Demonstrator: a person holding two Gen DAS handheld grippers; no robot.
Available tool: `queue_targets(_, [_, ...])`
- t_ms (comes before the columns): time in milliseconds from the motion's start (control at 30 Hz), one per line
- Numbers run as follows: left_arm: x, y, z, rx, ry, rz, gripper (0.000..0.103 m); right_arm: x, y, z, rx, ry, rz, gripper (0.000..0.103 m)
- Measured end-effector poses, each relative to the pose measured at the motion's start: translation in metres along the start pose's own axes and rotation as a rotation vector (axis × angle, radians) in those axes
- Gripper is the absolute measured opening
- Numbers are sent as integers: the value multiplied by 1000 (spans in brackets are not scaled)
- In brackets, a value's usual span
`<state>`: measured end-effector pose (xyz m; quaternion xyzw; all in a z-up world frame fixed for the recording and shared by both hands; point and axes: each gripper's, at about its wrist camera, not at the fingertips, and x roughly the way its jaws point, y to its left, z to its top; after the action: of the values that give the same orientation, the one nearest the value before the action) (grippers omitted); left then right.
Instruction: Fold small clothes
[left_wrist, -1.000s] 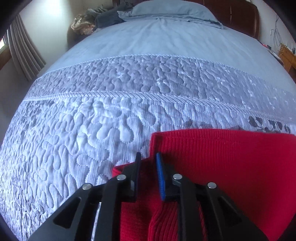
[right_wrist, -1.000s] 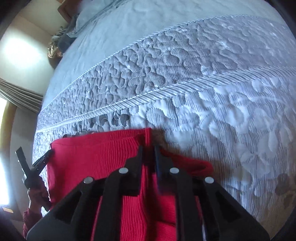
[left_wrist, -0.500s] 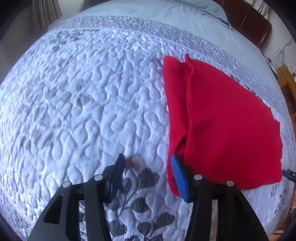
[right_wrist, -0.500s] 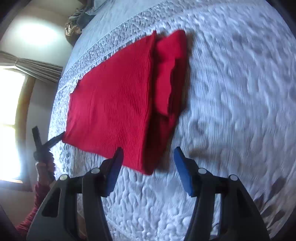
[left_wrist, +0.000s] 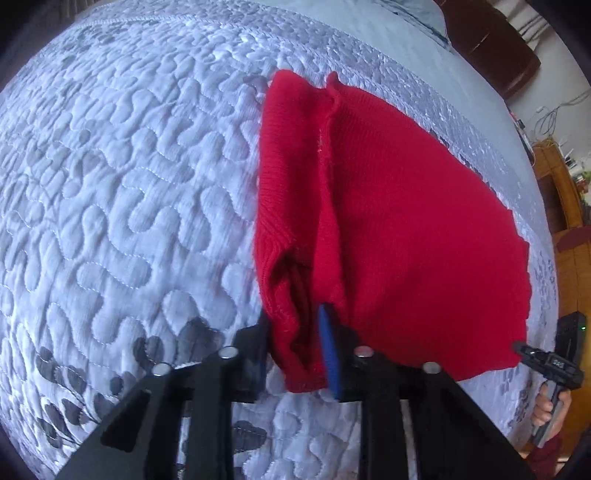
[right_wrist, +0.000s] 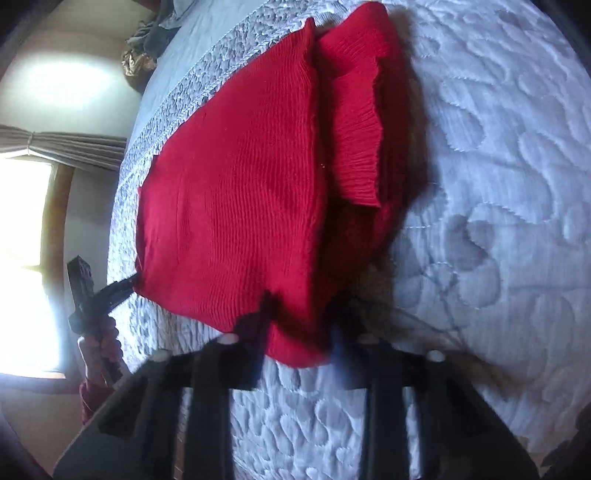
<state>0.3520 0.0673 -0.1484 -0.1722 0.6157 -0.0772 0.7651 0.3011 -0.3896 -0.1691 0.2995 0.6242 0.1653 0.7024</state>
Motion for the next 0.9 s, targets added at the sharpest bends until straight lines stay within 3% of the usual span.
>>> queue_targets(233, [-6, -3, -3, -55, -11, -32, 7, -24, -1, -12, 44, -59, 90, 9])
queue_targets(500, [-25, 6, -29, -101, 17, -112, 6, -64, 9, -51, -20, -67, 54, 8])
queue_targets(767, [-53, -8, -122, -23, 66, -134, 6, -109, -31, -137, 31, -54, 26, 9])
queue_targets(900, [-60, -19, -168, 50, 73, -108, 6, -124, -42, -178, 27, -51, -17, 9])
